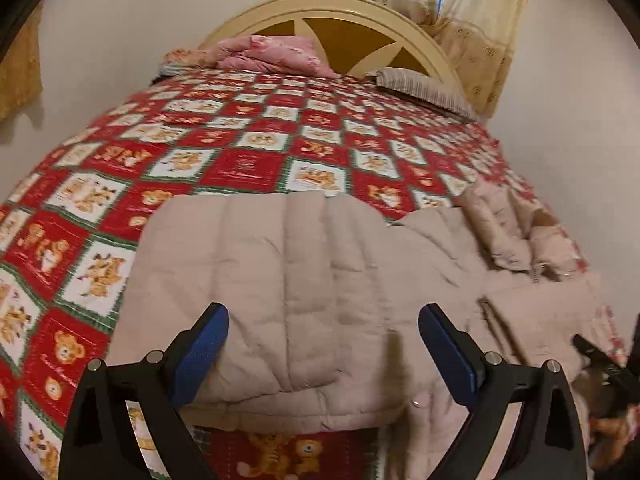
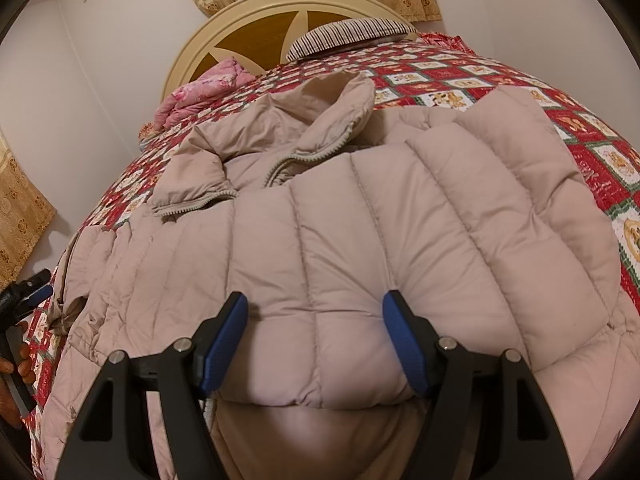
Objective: Fold large clothes
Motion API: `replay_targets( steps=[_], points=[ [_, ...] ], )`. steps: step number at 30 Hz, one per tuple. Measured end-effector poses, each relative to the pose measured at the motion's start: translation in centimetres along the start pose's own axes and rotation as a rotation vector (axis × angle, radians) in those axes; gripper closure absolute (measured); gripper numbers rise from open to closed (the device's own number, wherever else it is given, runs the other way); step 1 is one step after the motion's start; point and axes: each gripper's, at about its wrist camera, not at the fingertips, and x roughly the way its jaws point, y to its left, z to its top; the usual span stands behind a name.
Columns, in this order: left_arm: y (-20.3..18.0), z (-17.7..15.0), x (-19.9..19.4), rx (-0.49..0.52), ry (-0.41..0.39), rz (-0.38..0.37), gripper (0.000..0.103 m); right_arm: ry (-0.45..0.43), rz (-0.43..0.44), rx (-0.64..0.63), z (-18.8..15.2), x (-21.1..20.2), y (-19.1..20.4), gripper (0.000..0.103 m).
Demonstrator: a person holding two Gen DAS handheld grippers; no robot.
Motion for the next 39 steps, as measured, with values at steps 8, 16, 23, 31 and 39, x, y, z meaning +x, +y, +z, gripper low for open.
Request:
replay_targets(
  steps=[8,16,23,31,39],
  points=[
    [2.2,-1.1,3.2,-0.07,0.111,0.18,0.043,-0.001,0.001,0.0,0.0,0.0,0.0,0.03],
    [3.8,-0.8,-1.1,-0.13,-0.031,0.024,0.092,-0.002,0.002,0.0,-0.1,0.0,0.0,0.03],
    [-7.4,1.8,-5.1,0.096,-0.121,-0.262,0.092,-0.034,0.009,0.014,-0.1,-0.6,-0.1,0.031],
    [-24.3,-0.8,-5.1,0.329,-0.03,-0.594,0.092,-0.174,0.096,0.239,0.9,-6.3,-2.8,0.028],
    [-28.7,-6.3,-0.9,0.435,0.261,-0.557,0.092,-0.115,0.12,0.405,0.0,-8.9,-6.0,0.027]
  ],
)
